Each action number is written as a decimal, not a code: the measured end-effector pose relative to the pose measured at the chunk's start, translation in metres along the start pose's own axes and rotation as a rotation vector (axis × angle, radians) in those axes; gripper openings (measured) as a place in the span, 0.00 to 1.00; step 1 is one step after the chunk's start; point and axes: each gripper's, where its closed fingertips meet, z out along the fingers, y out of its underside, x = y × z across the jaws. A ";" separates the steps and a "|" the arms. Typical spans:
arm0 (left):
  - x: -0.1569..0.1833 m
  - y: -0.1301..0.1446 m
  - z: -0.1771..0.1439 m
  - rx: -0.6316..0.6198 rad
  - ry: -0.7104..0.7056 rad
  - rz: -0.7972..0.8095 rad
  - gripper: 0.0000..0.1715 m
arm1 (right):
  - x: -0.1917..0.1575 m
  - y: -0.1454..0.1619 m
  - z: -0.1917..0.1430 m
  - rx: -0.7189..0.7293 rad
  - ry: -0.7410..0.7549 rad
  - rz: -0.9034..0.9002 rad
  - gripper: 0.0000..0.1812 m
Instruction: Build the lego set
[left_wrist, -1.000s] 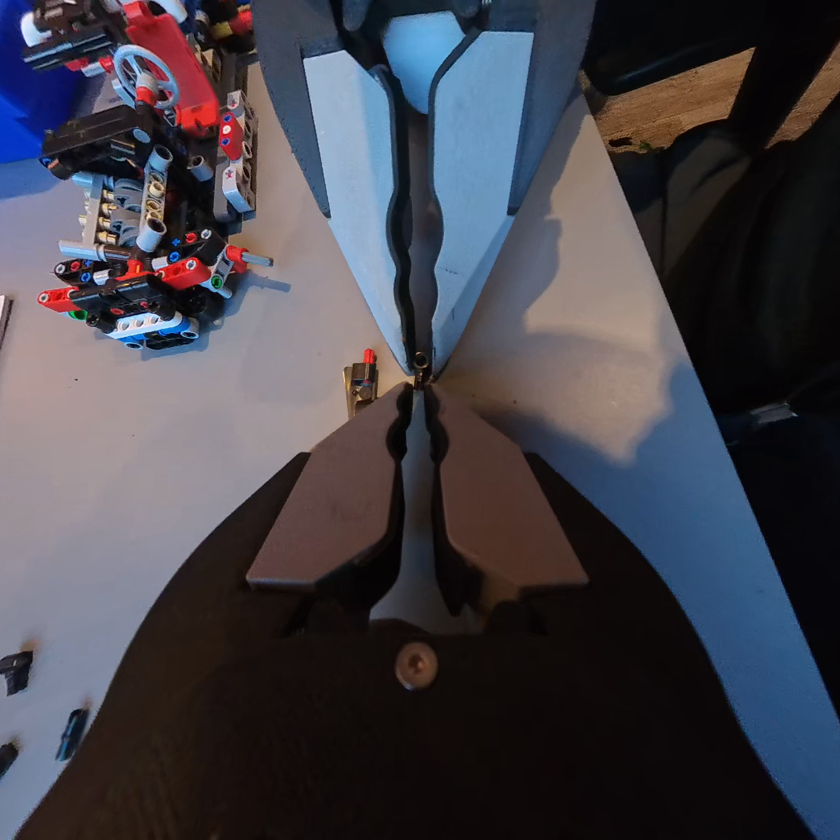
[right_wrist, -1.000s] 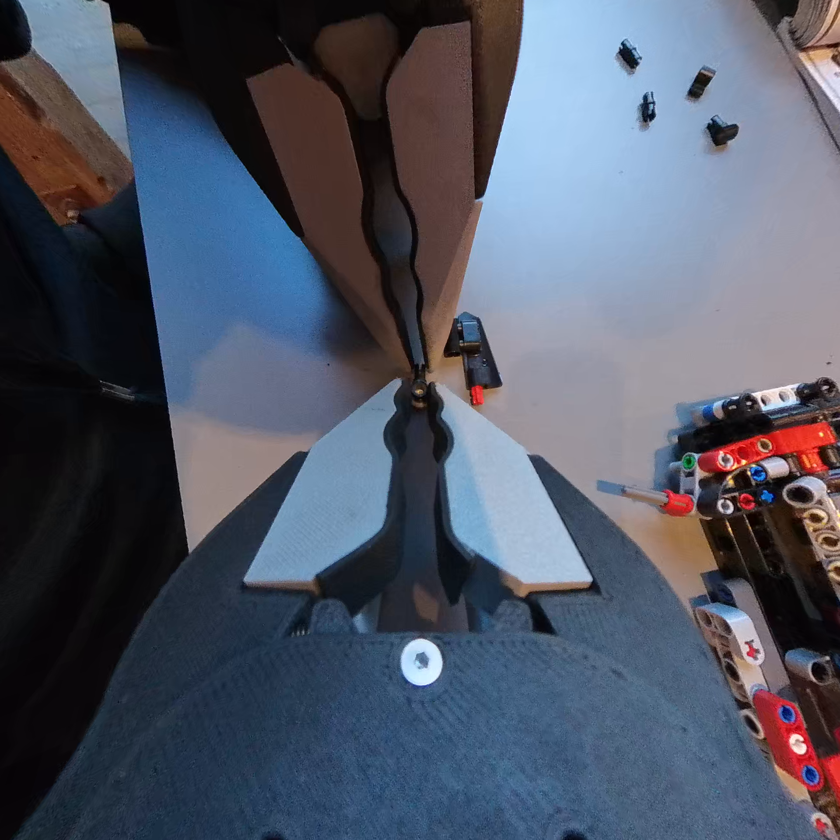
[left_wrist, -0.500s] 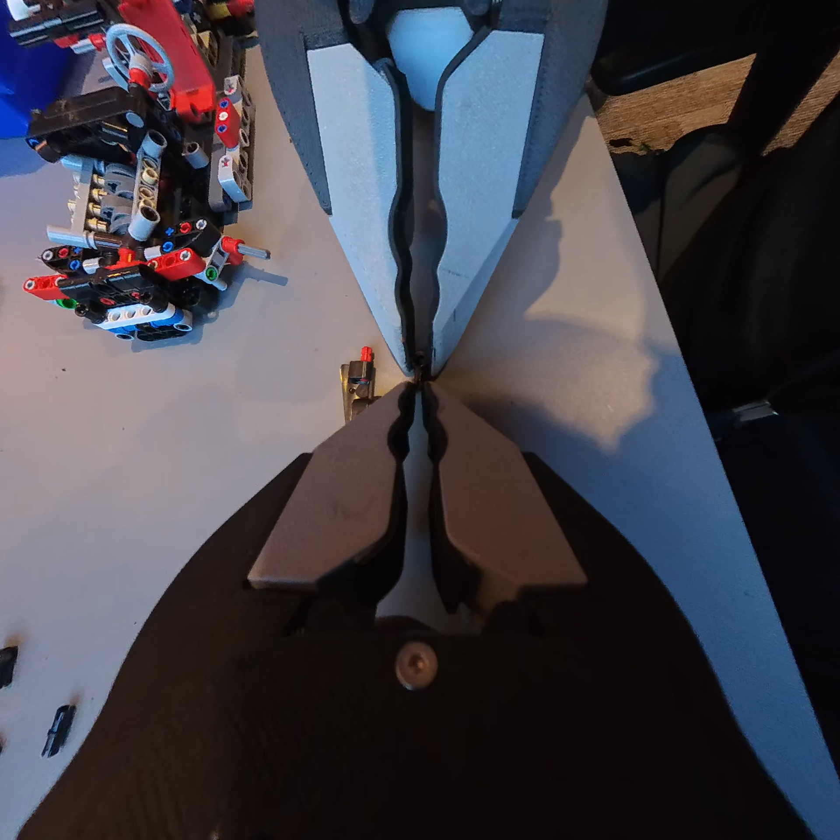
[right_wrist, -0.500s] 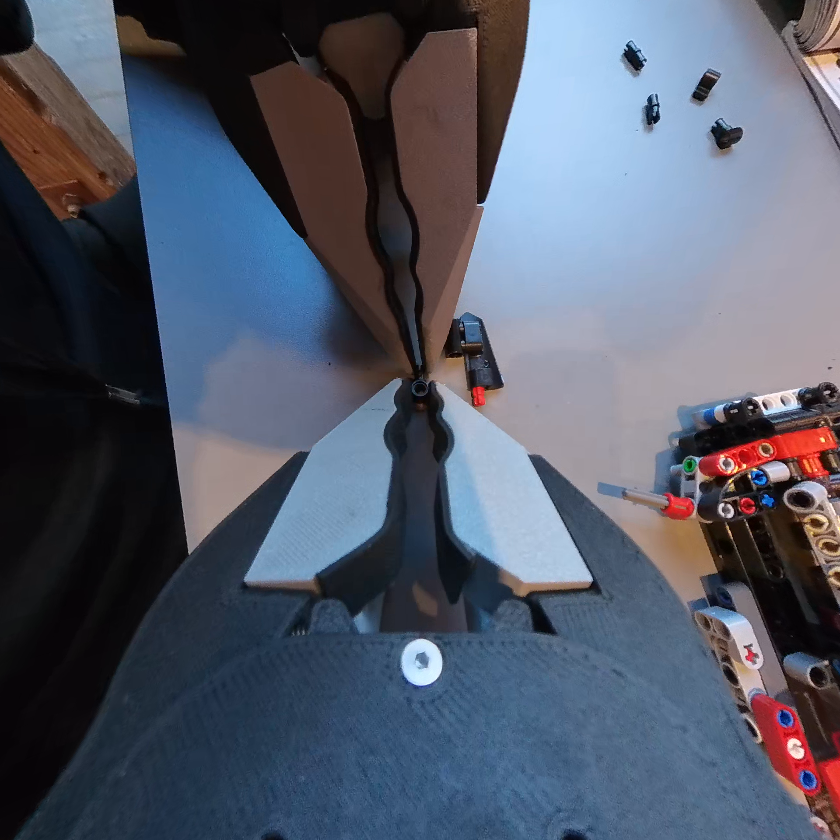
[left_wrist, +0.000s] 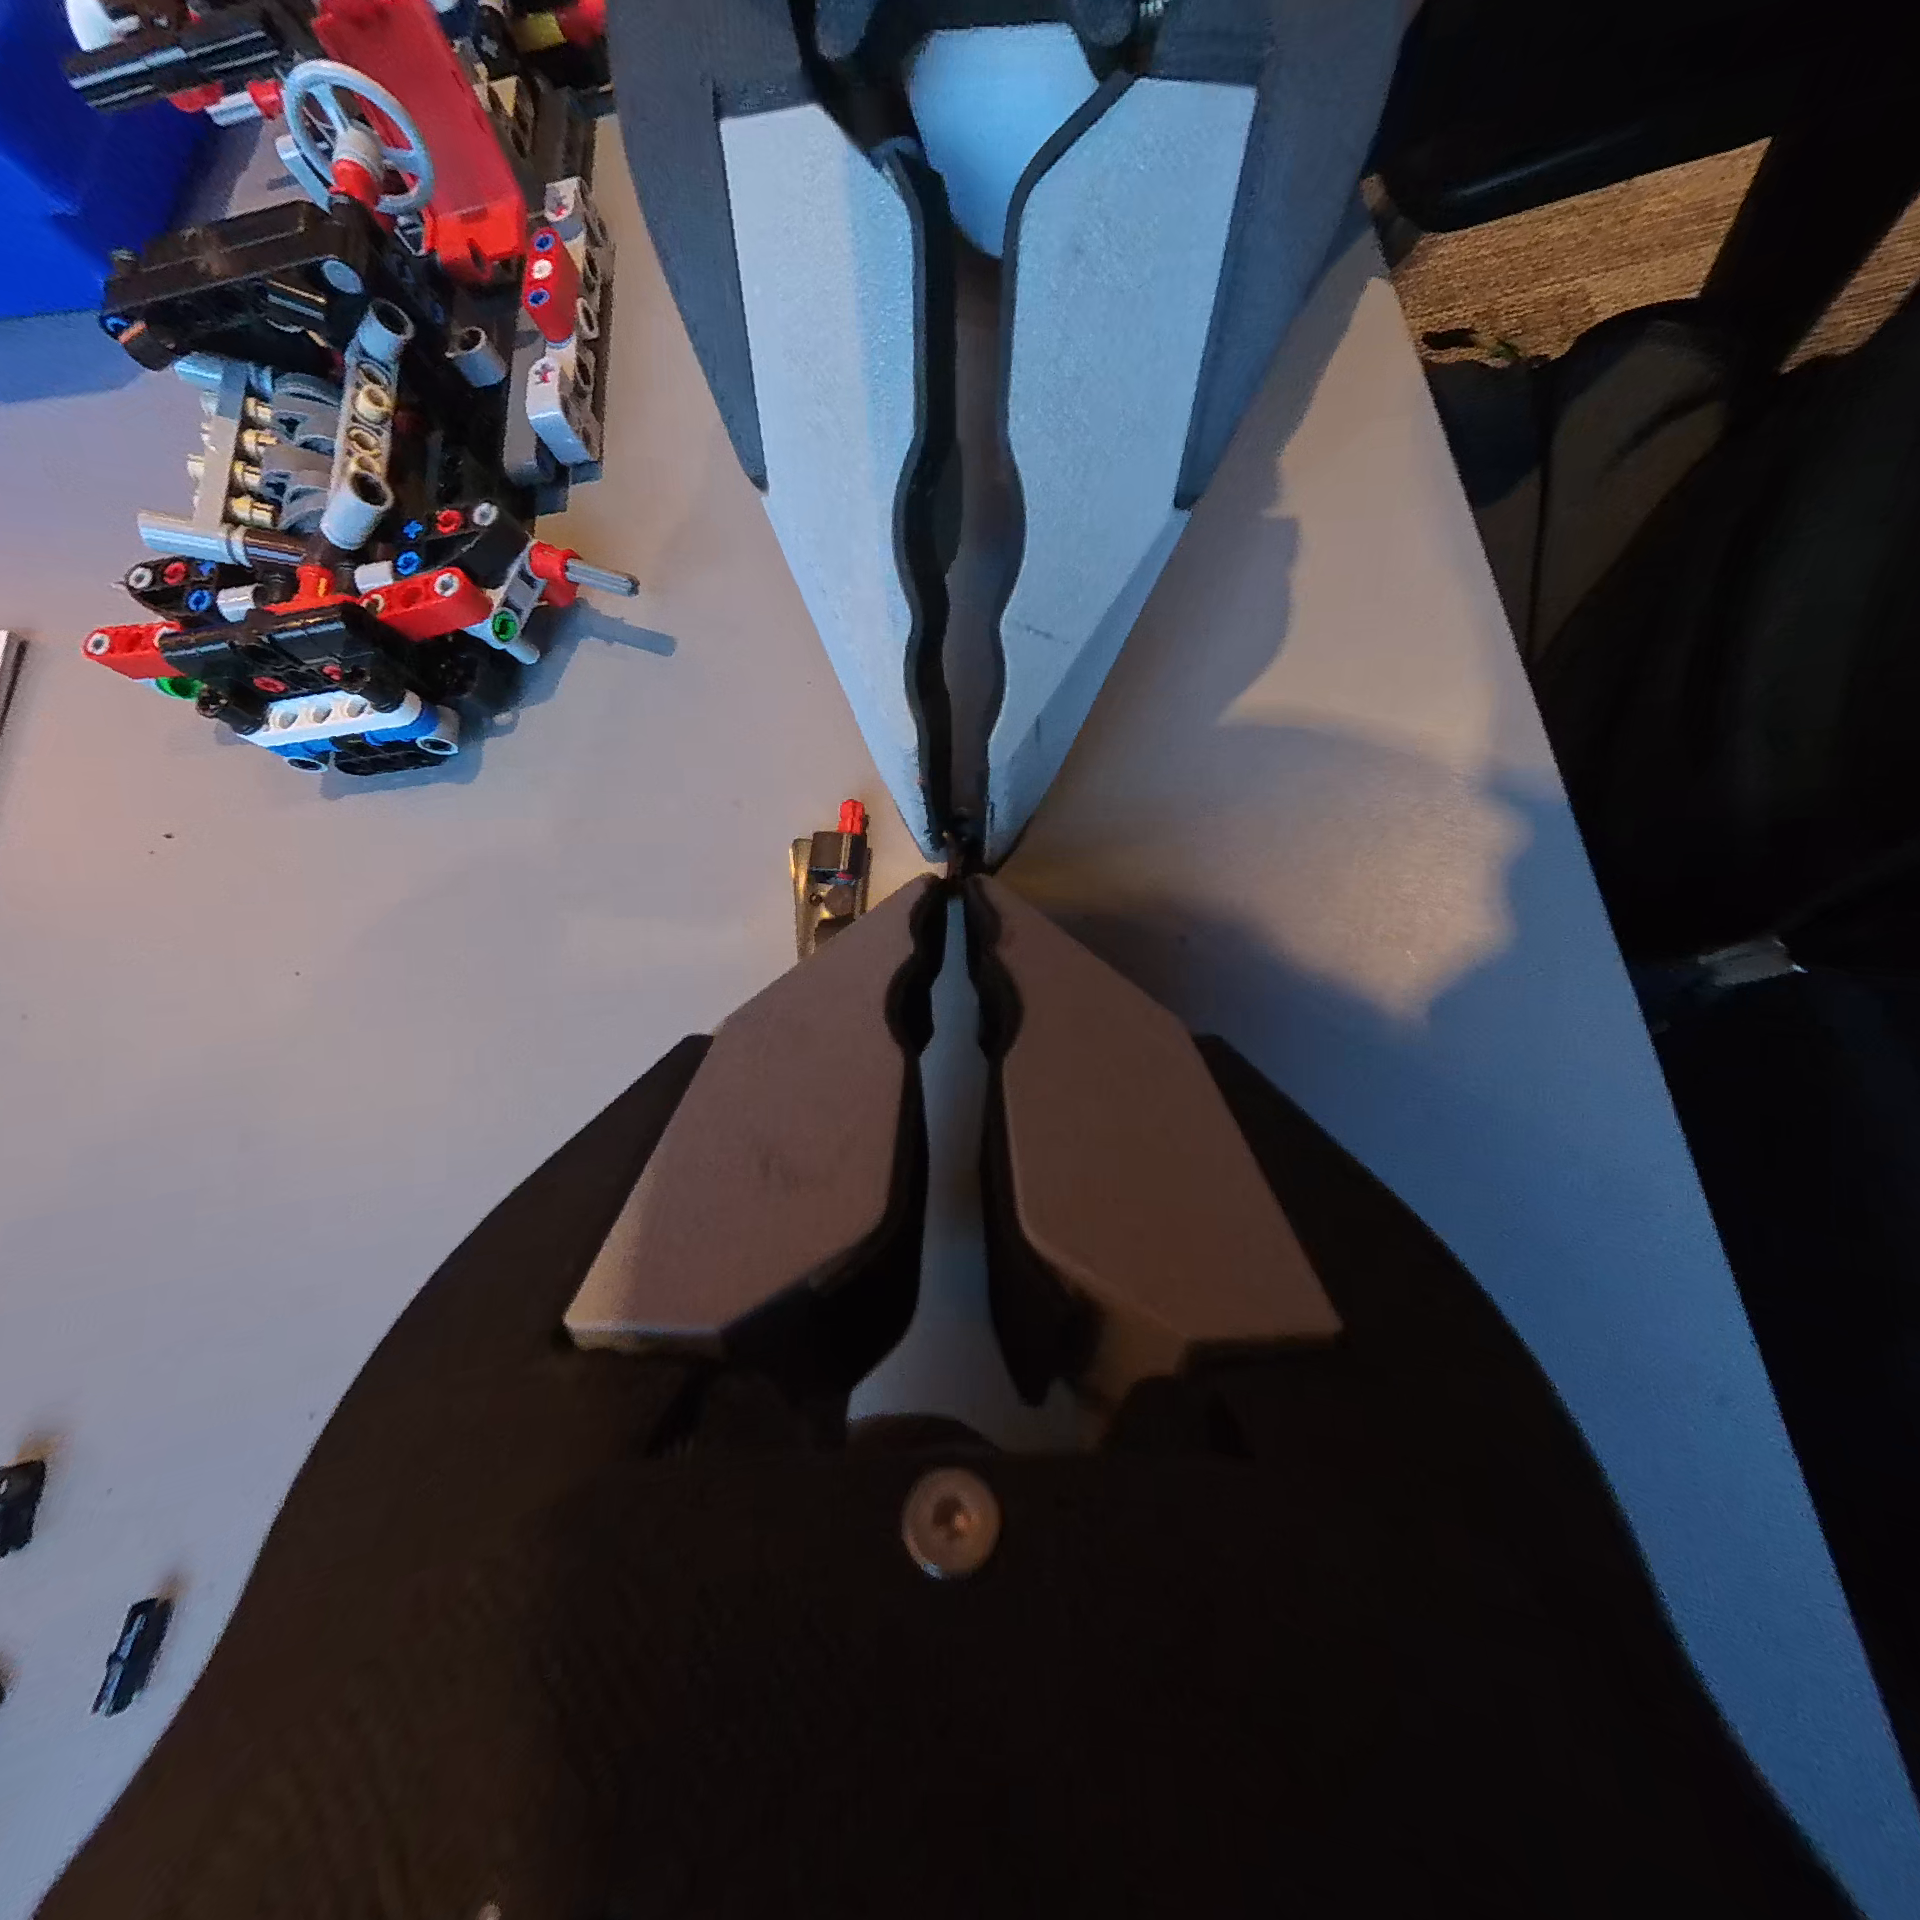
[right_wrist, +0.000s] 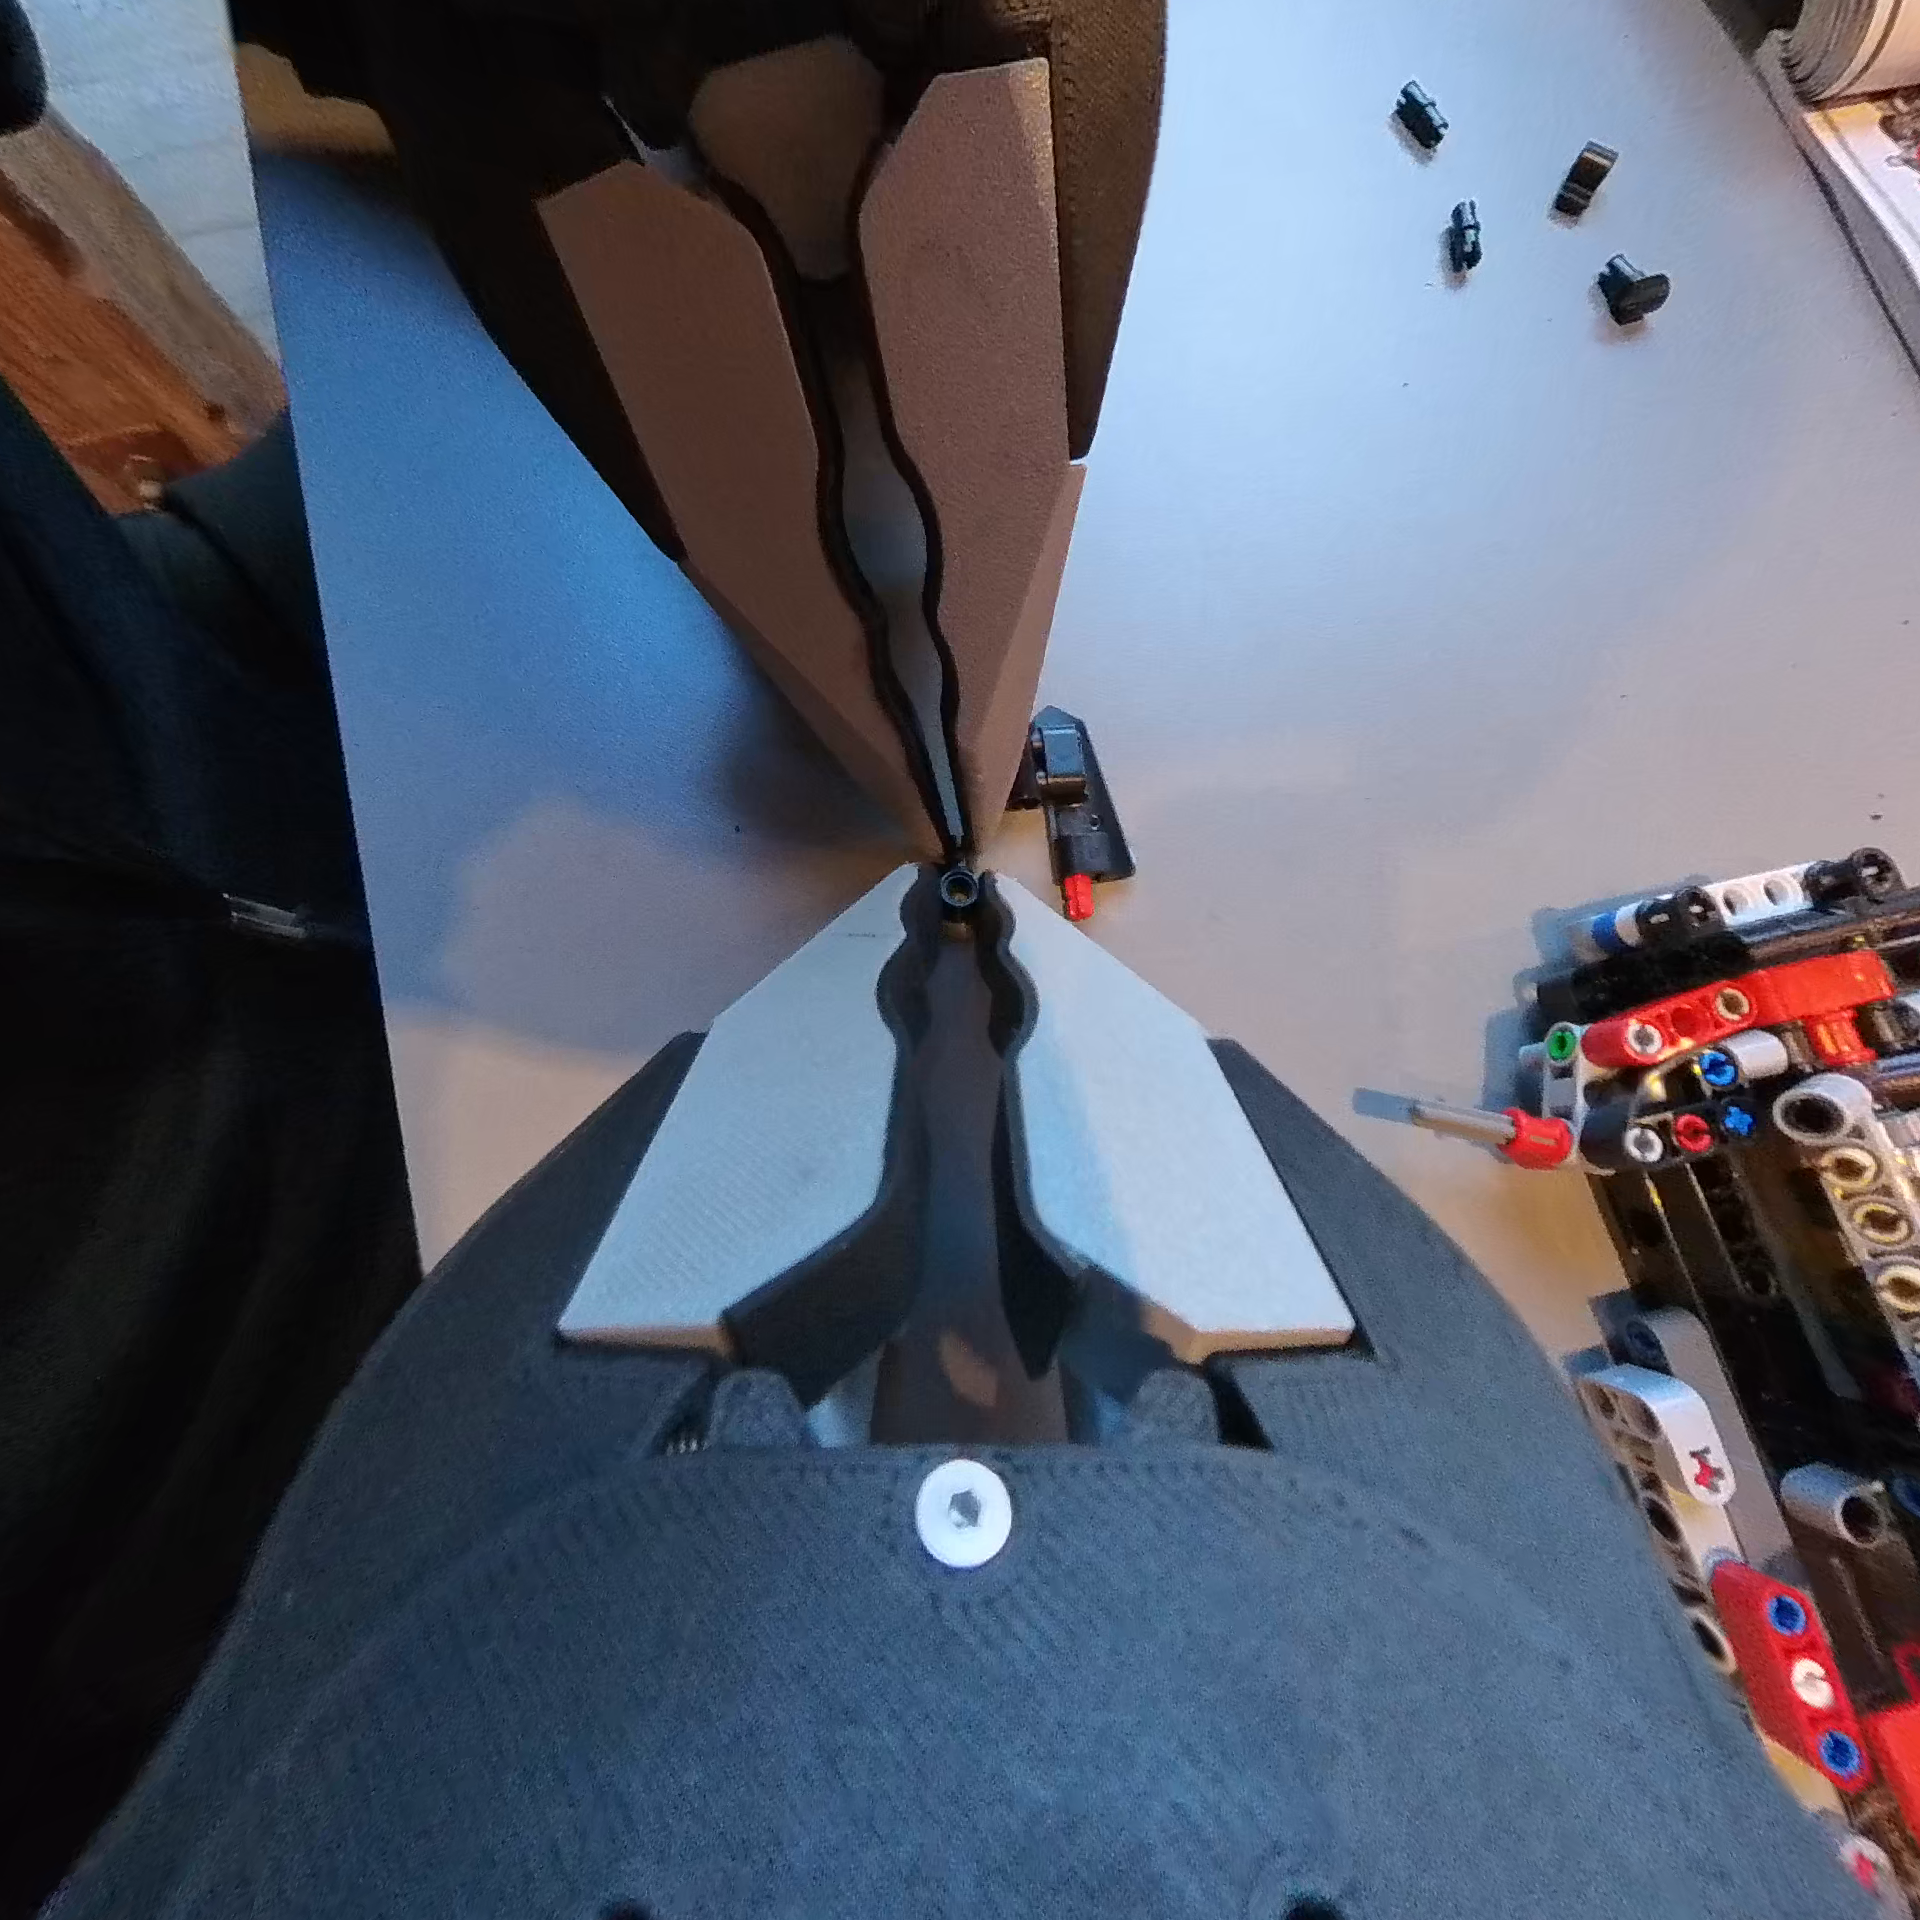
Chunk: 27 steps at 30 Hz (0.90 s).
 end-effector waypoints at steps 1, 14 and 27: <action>0.000 0.000 -0.001 0.004 0.006 0.003 0.00 | -0.001 -0.001 0.000 0.004 -0.014 0.012 0.02; -0.029 0.015 -0.014 -0.015 0.065 -0.091 0.17 | 0.011 -0.004 -0.001 0.016 0.052 0.019 0.02; -0.021 0.011 -0.006 0.009 0.132 -0.065 0.10 | 0.015 -0.003 0.003 -0.009 0.089 -0.016 0.02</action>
